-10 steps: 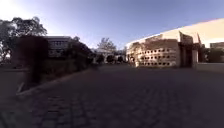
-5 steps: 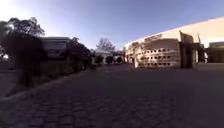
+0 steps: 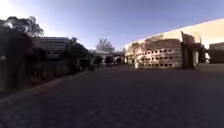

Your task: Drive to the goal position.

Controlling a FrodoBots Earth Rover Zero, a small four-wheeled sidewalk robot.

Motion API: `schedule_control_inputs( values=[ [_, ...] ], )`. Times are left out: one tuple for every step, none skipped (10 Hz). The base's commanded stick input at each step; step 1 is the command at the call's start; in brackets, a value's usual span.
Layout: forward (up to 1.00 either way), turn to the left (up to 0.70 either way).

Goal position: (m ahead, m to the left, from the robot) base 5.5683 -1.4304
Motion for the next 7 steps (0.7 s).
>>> schedule_control_inputs(
  values=[
    [0.85,0.0],
    [0.85,0.0],
    [0.85,0.0],
    [0.85,0.0],
    [0.85,0.0],
    [0.85,0.0],
    [0.85,0.0]
  ],
)
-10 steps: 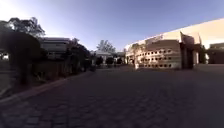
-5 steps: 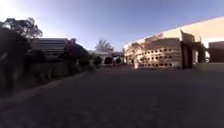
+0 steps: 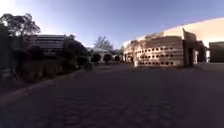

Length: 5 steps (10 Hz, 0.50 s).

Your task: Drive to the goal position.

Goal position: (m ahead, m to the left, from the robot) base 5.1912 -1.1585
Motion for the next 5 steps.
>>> schedule_control_inputs(
  values=[
    [0.85,0.0],
    [0.85,0.0],
    [0.85,0.0],
    [0.85,0.0],
    [0.85,0.0]
  ],
)
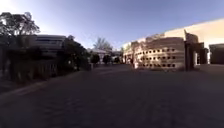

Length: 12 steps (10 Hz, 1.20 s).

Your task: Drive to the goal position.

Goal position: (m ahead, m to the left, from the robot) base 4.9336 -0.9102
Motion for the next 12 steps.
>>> schedule_control_inputs(
  values=[
    [0.85,0.0],
    [0.85,0.0],
    [0.85,0.0],
    [0.85,0.0],
    [0.85,0.0],
    [0.85,0.0],
    [0.85,0.0],
    [0.85,0.0],
    [0.85,0.0],
    [0.85,0.0],
    [0.85,0.0],
    [0.85,0.0]
  ],
)
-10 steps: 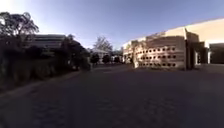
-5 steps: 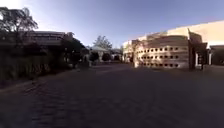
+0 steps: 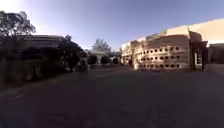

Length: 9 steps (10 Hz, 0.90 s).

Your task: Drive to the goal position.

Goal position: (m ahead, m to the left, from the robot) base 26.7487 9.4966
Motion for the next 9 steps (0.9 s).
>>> schedule_control_inputs(
  values=[
    [0.85,0.0],
    [0.85,0.0],
    [0.85,0.0],
    [0.85,0.0],
    [0.85,0.0],
    [0.85,0.0],
    [0.85,0.0],
    [0.85,0.0],
    [0.85,0.0]
  ],
)
